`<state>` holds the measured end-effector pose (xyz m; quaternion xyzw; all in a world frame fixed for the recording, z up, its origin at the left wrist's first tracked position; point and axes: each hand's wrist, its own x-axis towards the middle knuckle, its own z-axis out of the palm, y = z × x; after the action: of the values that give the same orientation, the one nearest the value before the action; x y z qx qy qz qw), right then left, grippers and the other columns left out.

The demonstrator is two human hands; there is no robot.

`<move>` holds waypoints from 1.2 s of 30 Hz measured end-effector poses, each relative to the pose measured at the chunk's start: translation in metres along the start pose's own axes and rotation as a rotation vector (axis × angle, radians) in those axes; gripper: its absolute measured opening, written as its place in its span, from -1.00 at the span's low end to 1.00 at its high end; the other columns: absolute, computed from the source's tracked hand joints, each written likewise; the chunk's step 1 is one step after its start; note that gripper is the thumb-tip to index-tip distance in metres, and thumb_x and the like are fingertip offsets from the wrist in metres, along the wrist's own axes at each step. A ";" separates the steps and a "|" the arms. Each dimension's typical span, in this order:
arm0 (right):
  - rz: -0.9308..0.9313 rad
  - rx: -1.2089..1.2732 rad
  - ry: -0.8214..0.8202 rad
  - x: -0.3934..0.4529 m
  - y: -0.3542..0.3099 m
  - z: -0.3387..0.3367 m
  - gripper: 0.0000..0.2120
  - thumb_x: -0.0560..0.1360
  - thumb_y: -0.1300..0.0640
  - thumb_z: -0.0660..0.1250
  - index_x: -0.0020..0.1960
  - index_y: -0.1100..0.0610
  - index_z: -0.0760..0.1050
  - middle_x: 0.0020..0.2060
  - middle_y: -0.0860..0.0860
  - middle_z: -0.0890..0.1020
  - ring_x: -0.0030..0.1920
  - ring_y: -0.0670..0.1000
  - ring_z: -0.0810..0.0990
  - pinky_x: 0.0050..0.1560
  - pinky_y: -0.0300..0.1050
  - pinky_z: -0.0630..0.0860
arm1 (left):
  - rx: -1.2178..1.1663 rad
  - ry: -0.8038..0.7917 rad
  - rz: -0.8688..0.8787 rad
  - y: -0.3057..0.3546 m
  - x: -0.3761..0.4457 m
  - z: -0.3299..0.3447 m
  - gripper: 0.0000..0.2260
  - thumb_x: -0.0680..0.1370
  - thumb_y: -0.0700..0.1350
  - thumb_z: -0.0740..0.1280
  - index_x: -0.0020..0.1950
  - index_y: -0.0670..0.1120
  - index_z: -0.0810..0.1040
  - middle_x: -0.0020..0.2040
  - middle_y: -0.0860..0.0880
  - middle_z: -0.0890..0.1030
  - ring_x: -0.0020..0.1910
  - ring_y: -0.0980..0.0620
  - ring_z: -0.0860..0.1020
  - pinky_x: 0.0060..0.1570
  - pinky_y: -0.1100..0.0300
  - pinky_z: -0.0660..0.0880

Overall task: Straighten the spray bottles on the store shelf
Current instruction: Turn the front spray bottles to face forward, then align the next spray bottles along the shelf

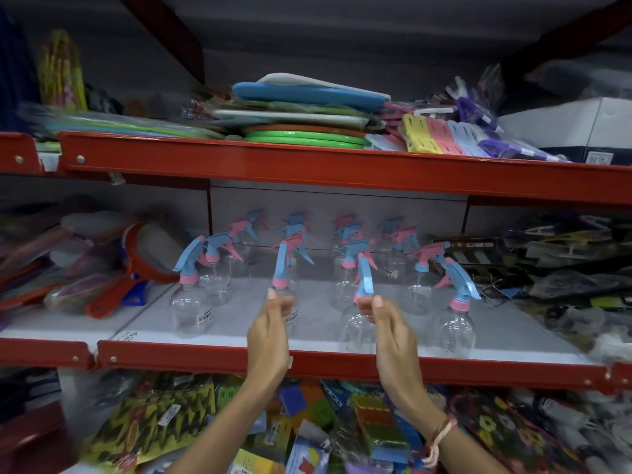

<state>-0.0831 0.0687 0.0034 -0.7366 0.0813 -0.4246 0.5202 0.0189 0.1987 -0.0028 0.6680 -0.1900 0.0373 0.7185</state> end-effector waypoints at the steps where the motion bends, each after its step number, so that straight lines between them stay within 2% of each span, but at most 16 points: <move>1: 0.009 0.009 -0.045 0.002 0.000 0.009 -0.62 0.56 -0.16 0.04 0.07 -0.03 0.56 0.04 -0.11 0.64 0.10 -0.23 0.57 0.14 -0.36 0.42 | 0.012 0.035 -0.013 -0.001 0.005 -0.006 -0.58 0.58 0.21 -0.05 0.04 0.07 0.54 0.20 -0.03 0.59 0.23 -0.01 0.51 0.32 0.02 0.37; 4: 0.120 0.003 -0.186 0.012 0.010 0.042 -0.46 0.51 -0.31 0.02 0.25 -0.03 0.51 0.22 -0.10 0.59 0.27 -0.17 0.51 0.37 -0.12 0.38 | 0.102 0.051 -0.091 -0.004 0.022 -0.024 -0.49 0.58 0.25 -0.09 0.30 0.02 0.44 0.42 -0.05 0.41 0.40 -0.04 0.36 0.41 -0.03 0.24; 6: 0.258 -0.018 -0.284 0.021 0.014 0.064 -0.30 0.47 -0.42 -0.01 0.44 -0.04 0.34 0.43 -0.07 0.42 0.43 -0.10 0.36 0.49 0.01 0.23 | 0.138 -0.024 -0.153 -0.002 0.034 -0.032 -0.35 0.54 0.31 -0.14 0.48 -0.02 0.25 0.53 -0.05 0.26 0.49 -0.05 0.23 0.47 -0.05 0.12; 9: 0.414 0.042 -0.372 0.032 0.012 0.086 -0.30 0.51 -0.38 -0.04 0.54 -0.04 0.10 0.55 -0.06 0.18 0.53 -0.04 0.16 0.54 0.06 0.08 | 0.167 -0.189 -0.256 0.004 0.043 -0.036 -0.23 0.45 0.39 -0.25 0.53 -0.01 0.06 0.57 -0.08 0.12 0.54 -0.09 0.12 0.48 -0.07 0.01; 12: 0.438 0.060 -0.437 0.036 0.011 0.097 -0.19 0.44 -0.47 -0.07 0.55 -0.05 0.01 0.56 -0.04 0.10 0.55 -0.02 0.09 0.55 0.09 0.03 | 0.140 -0.287 -0.300 0.010 0.046 -0.037 -0.18 0.43 0.38 -0.29 0.53 -0.10 0.05 0.56 -0.15 0.12 0.53 -0.11 0.12 0.49 -0.05 -0.02; 15: 0.471 0.036 -0.435 0.034 0.008 0.101 -0.08 0.37 -0.53 -0.08 0.55 0.01 0.01 0.56 0.03 0.11 0.55 0.01 0.11 0.55 0.11 0.05 | 0.139 -0.355 -0.281 0.012 0.042 -0.043 -0.24 0.49 0.32 -0.31 0.52 -0.12 0.09 0.54 -0.14 0.17 0.53 -0.09 0.14 0.49 -0.02 -0.02; 21: 0.470 0.089 -0.459 0.021 -0.005 0.091 -0.29 0.57 -0.27 -0.14 0.52 0.20 0.12 0.52 0.08 0.23 0.52 0.02 0.21 0.48 -0.10 0.13 | 0.167 -0.420 -0.294 0.002 0.043 -0.061 -0.07 0.31 0.48 -0.29 0.54 -0.04 0.02 0.57 -0.12 0.09 0.53 -0.06 0.13 0.53 -0.07 -0.06; 25: 0.474 0.108 -0.481 0.012 -0.013 0.087 -0.29 0.57 -0.25 -0.16 0.53 0.21 0.08 0.54 0.09 0.19 0.53 0.01 0.18 0.47 -0.14 0.12 | 0.185 -0.463 -0.287 0.002 0.035 -0.067 -0.06 0.31 0.50 -0.29 0.54 -0.04 0.02 0.56 -0.13 0.10 0.53 -0.06 0.15 0.53 -0.09 -0.04; 29: 0.451 0.090 -0.478 0.006 -0.015 0.086 -0.30 0.58 -0.25 -0.16 0.52 0.22 0.09 0.53 0.11 0.20 0.52 0.02 0.20 0.50 -0.11 0.13 | 0.205 -0.470 -0.273 0.003 0.030 -0.071 -0.08 0.33 0.50 -0.28 0.54 -0.01 0.03 0.56 -0.11 0.12 0.53 -0.06 0.16 0.52 -0.09 -0.03; 31: 0.456 0.066 -0.469 0.005 -0.013 0.087 -0.26 0.55 -0.30 -0.15 0.52 0.19 0.10 0.53 0.10 0.21 0.52 0.03 0.21 0.51 -0.07 0.13 | 0.203 -0.472 -0.271 0.003 0.029 -0.073 -0.02 0.28 0.54 -0.27 0.54 -0.02 0.04 0.56 -0.12 0.13 0.52 -0.06 0.18 0.52 -0.10 -0.02; 34: 0.412 -0.065 -0.347 0.003 -0.002 0.092 -0.21 0.46 -0.44 -0.11 0.52 0.01 0.18 0.52 0.03 0.27 0.50 0.06 0.25 0.51 0.08 0.14 | 0.203 -0.418 -0.219 0.002 0.028 -0.076 0.04 0.22 0.58 -0.24 0.51 -0.03 0.17 0.53 -0.09 0.23 0.50 -0.06 0.24 0.51 -0.12 0.04; 36: 0.290 -0.087 -0.166 0.000 -0.002 0.096 -0.31 0.47 -0.40 -0.07 0.41 -0.02 0.36 0.38 -0.04 0.44 0.41 0.02 0.38 0.42 0.00 0.28 | 0.201 -0.290 -0.136 0.003 0.027 -0.081 0.01 0.25 0.58 -0.22 0.41 -0.04 0.38 0.45 -0.09 0.40 0.41 -0.06 0.38 0.46 -0.15 0.18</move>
<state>-0.0156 0.1365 -0.0047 -0.7714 0.1618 -0.2789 0.5486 0.0611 0.2725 0.0058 0.7462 -0.2415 -0.0892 0.6139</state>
